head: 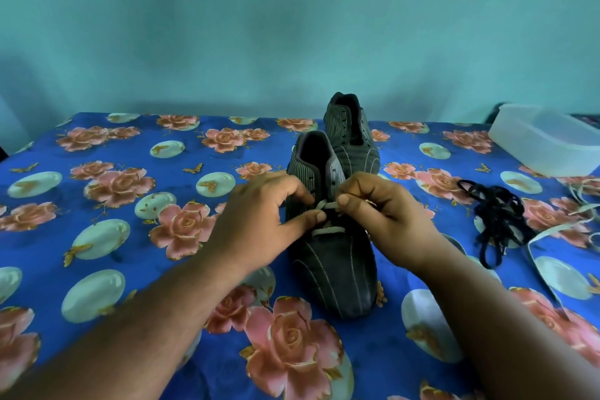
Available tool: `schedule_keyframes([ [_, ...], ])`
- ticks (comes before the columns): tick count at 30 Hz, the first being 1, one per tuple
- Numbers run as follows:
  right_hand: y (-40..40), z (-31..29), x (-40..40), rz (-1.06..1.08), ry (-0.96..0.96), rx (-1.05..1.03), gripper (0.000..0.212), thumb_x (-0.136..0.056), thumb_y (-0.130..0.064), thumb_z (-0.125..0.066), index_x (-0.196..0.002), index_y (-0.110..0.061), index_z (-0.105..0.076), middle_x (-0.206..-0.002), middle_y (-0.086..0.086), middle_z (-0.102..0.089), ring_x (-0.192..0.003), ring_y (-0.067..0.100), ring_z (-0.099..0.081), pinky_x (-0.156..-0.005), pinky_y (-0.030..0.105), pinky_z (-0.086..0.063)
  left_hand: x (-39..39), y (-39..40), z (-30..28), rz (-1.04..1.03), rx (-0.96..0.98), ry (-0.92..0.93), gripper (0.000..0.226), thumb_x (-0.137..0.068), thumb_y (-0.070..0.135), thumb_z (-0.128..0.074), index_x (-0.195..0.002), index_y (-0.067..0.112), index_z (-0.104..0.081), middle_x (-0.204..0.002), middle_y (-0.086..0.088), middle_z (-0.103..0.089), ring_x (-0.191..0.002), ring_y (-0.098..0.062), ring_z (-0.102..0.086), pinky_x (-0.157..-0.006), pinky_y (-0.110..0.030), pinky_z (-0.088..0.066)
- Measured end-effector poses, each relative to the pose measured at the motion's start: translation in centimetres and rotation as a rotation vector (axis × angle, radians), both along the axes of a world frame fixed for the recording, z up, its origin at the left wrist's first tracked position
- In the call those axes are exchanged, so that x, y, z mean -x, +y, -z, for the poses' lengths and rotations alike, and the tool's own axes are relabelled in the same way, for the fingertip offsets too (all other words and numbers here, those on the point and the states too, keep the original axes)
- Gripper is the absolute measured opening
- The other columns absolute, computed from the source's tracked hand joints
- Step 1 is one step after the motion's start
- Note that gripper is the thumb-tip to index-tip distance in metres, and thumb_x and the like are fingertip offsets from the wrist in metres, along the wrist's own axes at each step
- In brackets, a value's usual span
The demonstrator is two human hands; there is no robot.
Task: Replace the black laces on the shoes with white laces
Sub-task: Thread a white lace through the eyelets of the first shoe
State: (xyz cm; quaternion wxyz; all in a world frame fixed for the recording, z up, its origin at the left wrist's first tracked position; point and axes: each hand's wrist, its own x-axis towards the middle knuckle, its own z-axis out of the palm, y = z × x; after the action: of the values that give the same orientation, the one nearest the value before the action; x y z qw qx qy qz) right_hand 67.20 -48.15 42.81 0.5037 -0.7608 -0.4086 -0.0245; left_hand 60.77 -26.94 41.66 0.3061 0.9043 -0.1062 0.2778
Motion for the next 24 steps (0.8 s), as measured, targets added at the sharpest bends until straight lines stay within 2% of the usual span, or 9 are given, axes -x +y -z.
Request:
schedule_keyframes([
  [5, -0.4, -0.5, 0.1, -0.027, 0.183, -0.207, 0.024, -0.093, -0.009, -0.054, -0.079, 0.010, -0.054, -0.077, 0.018, -0.061, -0.069, 0.016, -0.055, -0.064, 0.024, -0.045, 0.0, 0.4, 0.1, 0.019, -0.045, 0.052, 0.036, -0.082, 0.062, -0.065, -0.098, 0.030, -0.067, -0.087, 0.024, -0.054, -0.086, 0.007, -0.051, -0.072, -0.027, -0.044],
  [8, -1.3, -1.0, -0.3, 0.104, 0.100, -0.189, 0.019, -0.094, -0.006, -0.058, -0.077, 0.002, -0.054, -0.076, 0.026, -0.055, -0.064, 0.034, -0.048, -0.057, 0.035, -0.043, 0.1, 0.3, 0.1, 0.025, -0.022, 0.050, 0.036, -0.083, 0.062, -0.063, -0.099, 0.029, -0.067, -0.087, 0.023, -0.055, -0.086, 0.005, -0.053, -0.072, -0.022, -0.044],
  [10, -1.7, -0.5, -0.9, 0.217, 0.004, -0.059, 0.008, -0.089, -0.006, -0.062, -0.084, -0.012, -0.058, -0.083, 0.006, -0.060, -0.076, 0.027, -0.053, -0.064, 0.031, -0.044, 0.3, 0.0, 0.1, 0.007, -0.014, 0.044, 0.036, -0.084, 0.063, -0.060, -0.097, 0.029, -0.068, -0.087, 0.020, -0.058, -0.085, 0.001, -0.056, -0.070, -0.024, -0.047],
  [11, -1.8, -0.2, -1.1, 0.265, -0.030, 0.012, 0.012, -0.087, -0.011, -0.062, -0.093, -0.021, -0.060, -0.091, -0.010, -0.061, -0.089, 0.019, -0.055, -0.074, 0.026, -0.044, 0.3, -0.1, 0.1, -0.005, -0.006, 0.042, 0.035, -0.085, 0.062, -0.060, -0.094, 0.030, -0.068, -0.086, 0.019, -0.060, -0.083, 0.000, -0.057, -0.068, -0.026, -0.048],
  [13, -1.7, 0.4, -1.3, 0.280, -0.109, 0.101, 0.029, -0.086, -0.024, -0.060, -0.113, -0.034, -0.059, -0.113, -0.023, -0.057, -0.114, 0.009, -0.050, -0.093, 0.017, -0.037, 0.4, -0.3, 0.0, -0.014, 0.044, 0.056, 0.028, -0.087, 0.057, -0.066, -0.087, 0.029, -0.070, -0.081, 0.015, -0.064, -0.076, -0.006, -0.060, -0.063, -0.033, -0.050],
  [16, -1.1, 1.2, -1.4, 0.224, -0.164, 0.177, 0.040, -0.095, -0.043, -0.051, -0.134, -0.037, -0.055, -0.133, -0.018, -0.052, -0.131, 0.009, -0.041, -0.112, 0.032, -0.033, 0.5, -0.7, 0.1, 0.010, 0.199, 0.134, 0.016, -0.088, 0.042, -0.076, -0.082, 0.027, -0.074, -0.076, 0.009, -0.070, -0.071, -0.015, -0.065, -0.064, -0.042, -0.052],
  [19, -0.8, 1.9, -1.4, 0.188, -0.191, 0.314, 0.055, -0.095, -0.060, -0.046, -0.147, -0.043, -0.041, -0.144, -0.014, -0.043, -0.137, 0.014, -0.036, -0.114, 0.049, -0.034, 0.7, -0.9, -0.1, 0.033, 0.374, 0.262, 0.010, -0.089, 0.031, -0.078, -0.083, 0.024, -0.075, -0.078, -0.001, -0.073, -0.075, -0.023, -0.067, -0.073, -0.045, -0.054],
  [21, -0.7, 2.3, -1.5, 0.169, -0.189, 0.344, 0.060, -0.094, -0.065, -0.046, -0.149, -0.045, -0.034, -0.147, -0.014, -0.039, -0.139, 0.014, -0.034, -0.113, 0.052, -0.035, 0.8, -0.7, -0.5, 0.065, 0.423, 0.354, 0.009, -0.092, 0.029, -0.074, -0.086, 0.022, -0.075, -0.083, -0.005, -0.073, -0.079, -0.023, -0.066, -0.077, -0.039, -0.053],
  [24, -0.8, 2.6, -1.6, 0.159, -0.180, 0.343, 0.062, -0.094, -0.068, -0.045, -0.150, -0.050, -0.028, -0.147, -0.015, -0.035, -0.138, 0.014, -0.032, -0.113, 0.051, -0.035, 1.1, 0.1, -0.7, 0.072, 0.416, 0.466, 0.022, -0.097, 0.031, -0.065, -0.078, 0.019, -0.068, -0.062, 0.003, -0.055, -0.062, -0.014, -0.049, -0.066, -0.035, -0.041],
])
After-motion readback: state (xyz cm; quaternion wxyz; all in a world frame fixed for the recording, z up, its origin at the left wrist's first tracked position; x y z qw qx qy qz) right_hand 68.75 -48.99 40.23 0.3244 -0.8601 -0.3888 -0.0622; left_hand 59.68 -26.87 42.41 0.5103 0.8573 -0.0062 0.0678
